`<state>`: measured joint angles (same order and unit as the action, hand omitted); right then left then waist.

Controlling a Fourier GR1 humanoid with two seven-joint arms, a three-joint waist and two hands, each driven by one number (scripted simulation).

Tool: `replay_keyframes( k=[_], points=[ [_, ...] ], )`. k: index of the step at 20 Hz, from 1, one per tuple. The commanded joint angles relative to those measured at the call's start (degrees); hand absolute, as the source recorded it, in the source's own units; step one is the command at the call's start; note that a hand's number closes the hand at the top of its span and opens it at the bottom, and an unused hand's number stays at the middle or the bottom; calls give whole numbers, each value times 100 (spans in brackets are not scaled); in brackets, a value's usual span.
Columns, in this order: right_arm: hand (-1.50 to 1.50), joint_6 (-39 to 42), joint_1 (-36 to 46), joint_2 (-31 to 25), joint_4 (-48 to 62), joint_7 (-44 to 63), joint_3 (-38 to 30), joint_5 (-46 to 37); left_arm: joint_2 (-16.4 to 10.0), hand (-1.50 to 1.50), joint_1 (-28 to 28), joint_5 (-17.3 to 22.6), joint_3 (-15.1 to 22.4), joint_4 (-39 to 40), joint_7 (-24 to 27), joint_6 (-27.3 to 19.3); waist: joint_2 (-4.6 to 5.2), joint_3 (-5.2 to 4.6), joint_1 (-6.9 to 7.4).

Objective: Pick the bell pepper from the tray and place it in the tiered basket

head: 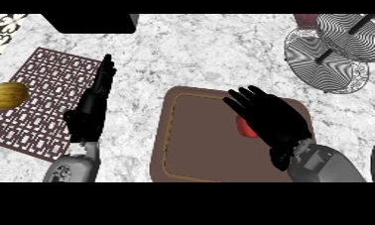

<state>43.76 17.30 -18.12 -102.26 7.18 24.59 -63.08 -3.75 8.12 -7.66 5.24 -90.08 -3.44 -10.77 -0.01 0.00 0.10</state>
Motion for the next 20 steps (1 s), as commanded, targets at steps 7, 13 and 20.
replay_keyframes(
  k=[7,13,20],
  points=[
    [-150,-89,44,209,455,-487,-355,-251,203,0,-126,-88,41,-99,17,23,-1,0,9],
    [-150,-1153,-454,373,820,-746,-208,-606,140,0,-8,-167,-79,66,94,71,3,1,-4],
    [150,-2367,-358,443,1137,-1080,184,-1232,204,0,123,-240,-35,107,-104,24,7,3,13]
  ],
)
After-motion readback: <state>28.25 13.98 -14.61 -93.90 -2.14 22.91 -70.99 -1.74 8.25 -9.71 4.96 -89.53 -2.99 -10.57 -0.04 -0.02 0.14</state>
